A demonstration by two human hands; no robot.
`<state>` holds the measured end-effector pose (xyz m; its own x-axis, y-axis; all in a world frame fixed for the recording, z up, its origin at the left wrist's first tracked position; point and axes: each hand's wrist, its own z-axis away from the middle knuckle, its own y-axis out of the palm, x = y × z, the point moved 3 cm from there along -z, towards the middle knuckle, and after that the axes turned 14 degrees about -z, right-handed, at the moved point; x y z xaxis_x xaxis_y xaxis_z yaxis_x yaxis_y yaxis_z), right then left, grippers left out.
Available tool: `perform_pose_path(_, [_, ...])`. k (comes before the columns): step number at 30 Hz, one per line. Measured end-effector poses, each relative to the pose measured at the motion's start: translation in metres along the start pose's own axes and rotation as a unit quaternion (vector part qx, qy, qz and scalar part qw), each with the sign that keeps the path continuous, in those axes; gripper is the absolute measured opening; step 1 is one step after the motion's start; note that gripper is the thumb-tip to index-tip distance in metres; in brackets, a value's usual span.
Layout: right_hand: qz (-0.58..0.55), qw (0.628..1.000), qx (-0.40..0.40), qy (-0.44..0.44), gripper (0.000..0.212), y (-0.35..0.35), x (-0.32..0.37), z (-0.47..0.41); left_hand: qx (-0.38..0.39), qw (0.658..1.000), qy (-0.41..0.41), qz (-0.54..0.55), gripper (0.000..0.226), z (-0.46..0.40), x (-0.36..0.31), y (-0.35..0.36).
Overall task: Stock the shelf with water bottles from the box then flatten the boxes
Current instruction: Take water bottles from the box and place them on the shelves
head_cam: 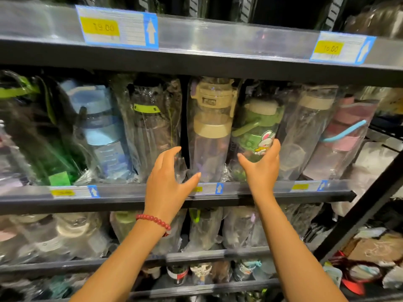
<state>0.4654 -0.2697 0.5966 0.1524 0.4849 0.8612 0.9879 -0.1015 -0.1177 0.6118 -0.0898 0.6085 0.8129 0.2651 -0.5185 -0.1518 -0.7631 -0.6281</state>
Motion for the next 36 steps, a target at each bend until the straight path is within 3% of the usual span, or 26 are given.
perform_pose_path(5, [0.007, 0.998, 0.054, 0.012, 0.072, -0.008, -0.002, -0.009, -0.041, 0.999, 0.008, 0.021, 0.058, 0.001, 0.01, -0.023])
perform_pose_path(9, [0.011, 0.998, 0.064, 0.019, 0.092, -0.007, 0.002, -0.002, -0.054, 0.998, 0.018, 0.013, 0.051, -0.001, 0.02, -0.038])
perform_pose_path(11, [0.004, 1.0, 0.024, 0.012, 0.088, -0.007, 0.012, 0.013, -0.084, 0.996, 0.021, 0.01, 0.049, -0.003, 0.028, -0.05])
perform_pose_path(14, [-0.035, 0.992, -0.093, -0.081, 0.06, -0.005, 0.043, 0.051, -0.156, 0.988, 0.002, -0.017, 0.053, -0.006, 0.047, -0.07])
perform_pose_path(17, [-0.063, 0.979, -0.083, -0.176, 0.049, 0.018, 0.077, 0.086, -0.191, 0.979, -0.044, -0.052, 0.062, -0.013, 0.074, -0.084])
perform_pose_path(22, [-0.084, 0.981, 0.063, -0.161, 0.06, 0.08, 0.109, 0.122, -0.156, 0.982, -0.077, -0.078, 0.075, -0.021, 0.101, -0.091])
perform_pose_path(26, [-0.044, 0.985, 0.157, -0.055, 0.1, 0.122, 0.11, 0.135, -0.158, 0.979, -0.116, -0.058, 0.086, -0.026, 0.116, -0.096])
perform_pose_path(31, [-0.02, 0.983, 0.176, 0.044, 0.124, 0.149, 0.107, 0.13, -0.069, 0.981, -0.174, -0.041, 0.104, -0.045, 0.132, -0.093])
perform_pose_path(34, [-0.001, 0.988, 0.151, 0.041, 0.118, 0.155, 0.107, 0.129, -0.012, 0.98, -0.195, -0.026, 0.108, -0.055, 0.14, -0.084])
perform_pose_path(36, [0.004, 0.989, 0.141, 0.034, 0.106, 0.156, 0.105, 0.127, 0.002, 0.98, -0.196, -0.022, 0.096, -0.059, 0.142, -0.081])
